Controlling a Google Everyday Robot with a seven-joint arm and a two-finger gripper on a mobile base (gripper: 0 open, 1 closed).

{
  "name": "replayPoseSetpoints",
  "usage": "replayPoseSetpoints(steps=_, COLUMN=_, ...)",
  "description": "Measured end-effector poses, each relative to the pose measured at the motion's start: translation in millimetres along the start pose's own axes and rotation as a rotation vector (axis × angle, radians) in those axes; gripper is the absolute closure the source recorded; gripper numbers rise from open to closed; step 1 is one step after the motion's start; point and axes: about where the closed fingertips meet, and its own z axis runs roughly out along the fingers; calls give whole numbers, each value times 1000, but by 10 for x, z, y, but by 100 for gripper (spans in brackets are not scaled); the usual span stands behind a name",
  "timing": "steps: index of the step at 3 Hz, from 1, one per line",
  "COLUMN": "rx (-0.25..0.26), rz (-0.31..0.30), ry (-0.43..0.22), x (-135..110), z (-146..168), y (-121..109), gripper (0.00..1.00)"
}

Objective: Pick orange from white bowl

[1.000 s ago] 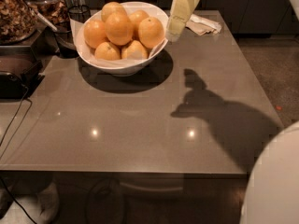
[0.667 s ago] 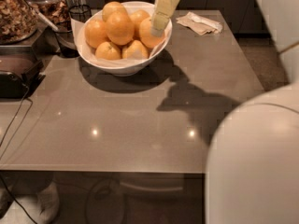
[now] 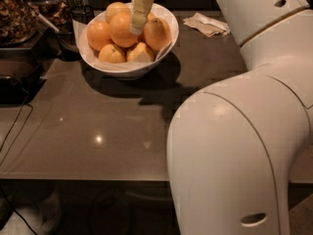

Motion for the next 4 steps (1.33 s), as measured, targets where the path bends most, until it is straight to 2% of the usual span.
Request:
replayPoseSetpoints(steps=1, rx=-15, rz=23, ry=-20, x=-33, z=117, y=-33, gripper=0)
replayPoseSetpoints(steps=3, rx=-45, rz=35, ry=-37, x=-99, z=314, y=-98, gripper=21)
replayPoseSetpoints(steps=4, rx=-52, rz=29, ry=-41, x=-155, z=391, y=-130, gripper=22)
